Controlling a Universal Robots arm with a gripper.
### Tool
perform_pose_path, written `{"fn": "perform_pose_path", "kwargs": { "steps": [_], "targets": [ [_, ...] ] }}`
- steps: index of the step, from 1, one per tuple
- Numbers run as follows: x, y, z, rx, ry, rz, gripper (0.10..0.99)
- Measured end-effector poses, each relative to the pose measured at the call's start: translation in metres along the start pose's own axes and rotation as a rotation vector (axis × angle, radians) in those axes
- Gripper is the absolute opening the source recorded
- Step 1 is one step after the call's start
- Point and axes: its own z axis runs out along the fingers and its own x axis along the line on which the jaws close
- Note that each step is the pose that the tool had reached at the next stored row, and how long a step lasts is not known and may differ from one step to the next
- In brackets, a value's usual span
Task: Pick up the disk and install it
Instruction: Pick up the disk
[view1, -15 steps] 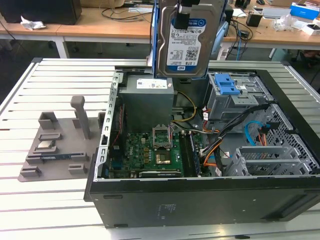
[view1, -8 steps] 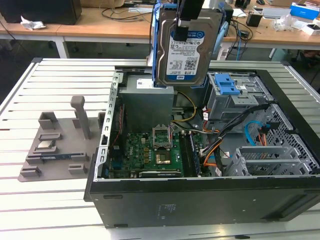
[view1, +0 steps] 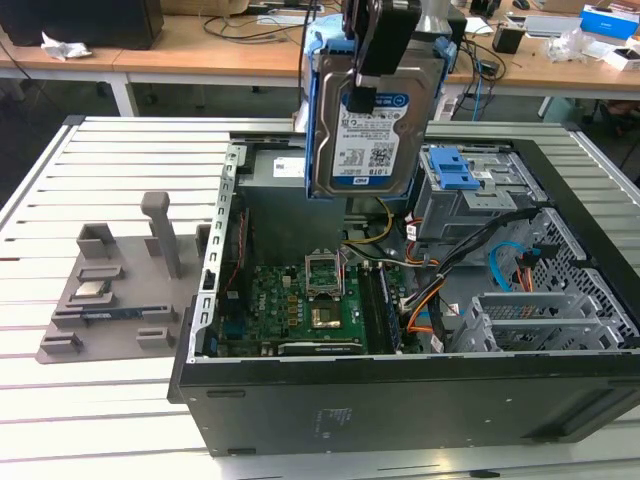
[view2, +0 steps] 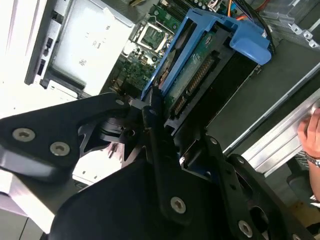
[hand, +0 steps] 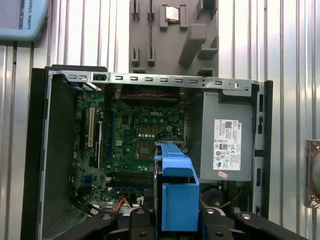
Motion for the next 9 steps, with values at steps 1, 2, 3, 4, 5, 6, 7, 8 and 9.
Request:
{"fn": "perform_pose_path", "kwargs": {
  "steps": [1, 2, 3, 4, 5, 6, 7, 8, 9],
  "targets": [
    [0.0027, 0.0, 0.0005, 0.0, 0.0, 0.0, 0.369],
    [0.0065, 0.0001, 0.0012, 0.0, 0.0, 0.0, 0.369],
    [0.0085, 0.0002, 0.0015, 0.0, 0.0, 0.0, 0.369],
    [0.0123, 0.0002, 0.0019, 0.0, 0.0002, 0.0, 0.369],
    [0.017, 0.0003, 0.0024, 0.0, 0.0003, 0.0, 0.369],
    [0.0205, 0.0004, 0.0026, 0.0, 0.0003, 0.0, 0.369],
    [0.024, 0.0005, 0.0029, 0.0, 0.0004, 0.0, 0.369],
    [0.0271, 0.0005, 0.0031, 0.0, 0.0004, 0.0, 0.369],
    [0.029, 0.0005, 0.0032, 0.0, 0.0005, 0.0, 0.369]
  ]
}}
